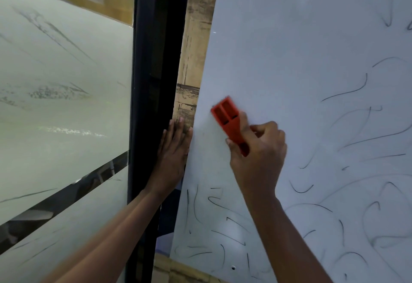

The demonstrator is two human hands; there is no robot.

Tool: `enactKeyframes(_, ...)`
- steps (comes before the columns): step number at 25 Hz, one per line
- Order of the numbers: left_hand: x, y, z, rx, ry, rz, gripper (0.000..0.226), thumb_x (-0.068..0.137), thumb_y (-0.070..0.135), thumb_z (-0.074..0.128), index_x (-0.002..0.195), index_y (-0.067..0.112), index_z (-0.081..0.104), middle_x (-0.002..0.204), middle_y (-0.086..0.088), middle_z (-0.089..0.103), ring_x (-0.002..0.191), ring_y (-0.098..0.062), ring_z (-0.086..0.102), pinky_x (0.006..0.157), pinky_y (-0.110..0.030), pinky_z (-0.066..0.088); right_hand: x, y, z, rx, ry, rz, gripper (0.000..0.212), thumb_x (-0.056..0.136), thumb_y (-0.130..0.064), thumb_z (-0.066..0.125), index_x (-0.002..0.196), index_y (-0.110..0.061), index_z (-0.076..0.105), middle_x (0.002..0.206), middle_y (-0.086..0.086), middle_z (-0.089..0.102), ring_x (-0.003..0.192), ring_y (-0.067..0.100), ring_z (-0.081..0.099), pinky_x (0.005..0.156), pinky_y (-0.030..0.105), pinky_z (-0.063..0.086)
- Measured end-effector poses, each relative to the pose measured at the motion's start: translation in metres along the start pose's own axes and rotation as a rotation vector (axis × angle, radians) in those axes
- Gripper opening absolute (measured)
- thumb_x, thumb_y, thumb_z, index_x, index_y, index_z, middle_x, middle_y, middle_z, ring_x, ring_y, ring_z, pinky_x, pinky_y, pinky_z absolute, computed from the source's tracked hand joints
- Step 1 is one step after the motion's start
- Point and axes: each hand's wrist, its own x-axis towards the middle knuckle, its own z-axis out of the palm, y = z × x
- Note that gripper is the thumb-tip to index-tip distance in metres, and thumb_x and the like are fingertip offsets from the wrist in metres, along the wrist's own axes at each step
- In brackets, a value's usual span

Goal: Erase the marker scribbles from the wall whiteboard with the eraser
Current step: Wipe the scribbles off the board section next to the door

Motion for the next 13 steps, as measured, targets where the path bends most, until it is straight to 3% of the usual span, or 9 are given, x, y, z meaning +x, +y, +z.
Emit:
enactKeyframes(3,-0.002,-0.002,0.000,-0.014,-0.035,-0.040,0.071,0.103,-0.008,0.046,0.165,0.007,0.015,0.174,-0.015,0.002,0.162,-0.027,-0.017,0.133,-0.039,-0.012,-0.036,-0.009,0.008,-0.078,-0.134,-0.172,0.073,0.075,-0.030,0.088,0.143,-0.028,0.061,0.101,0.009,0.056,0.090,0.027,0.050,0.073,0.036,0.038)
enactKeyframes(5,-0.002,-0.002,0.000,-0.008,-0.058,-0.029,0.077,0.104,-0.006,0.055,0.165,0.007,0.012,0.174,-0.015,-0.001,0.161,-0.018,-0.026,0.132,-0.037,-0.016,-0.066,0.000,0.012,-0.121,-0.215,-0.237,0.074,0.073,-0.029,0.091,0.142,-0.029,0.062,0.100,0.010,0.058,0.087,0.027,0.053,0.071,0.038,0.043)
enactKeyframes(8,-0.002,-0.004,0.000,0.017,-0.069,-0.025,0.072,0.106,-0.001,0.054,0.164,0.004,0.012,0.172,-0.018,0.001,0.159,-0.013,-0.030,0.130,-0.035,-0.018,-0.093,0.018,0.011,-0.144,-0.259,-0.253,0.076,0.067,-0.029,0.095,0.137,-0.030,0.066,0.099,0.008,0.060,0.085,0.026,0.055,0.070,0.038,0.044)
enactKeyframes(10,0.000,-0.003,0.000,0.006,-0.056,-0.022,0.059,0.109,0.010,0.040,0.162,0.003,0.016,0.171,-0.020,0.005,0.160,-0.015,-0.028,0.130,-0.034,-0.017,-0.094,0.029,0.007,-0.144,-0.217,-0.222,0.074,0.068,-0.031,0.094,0.137,-0.031,0.066,0.099,0.006,0.060,0.084,0.027,0.055,0.072,0.039,0.041)
enactKeyframes(13,0.002,-0.003,0.002,-0.008,-0.019,-0.011,0.056,0.107,0.014,0.029,0.160,0.001,0.023,0.169,-0.023,0.013,0.160,-0.025,-0.011,0.131,-0.035,-0.012,-0.086,0.062,-0.004,-0.102,-0.044,-0.018,0.063,0.082,-0.038,0.082,0.141,-0.029,0.063,0.102,0.005,0.058,0.085,0.028,0.052,0.074,0.039,0.037)
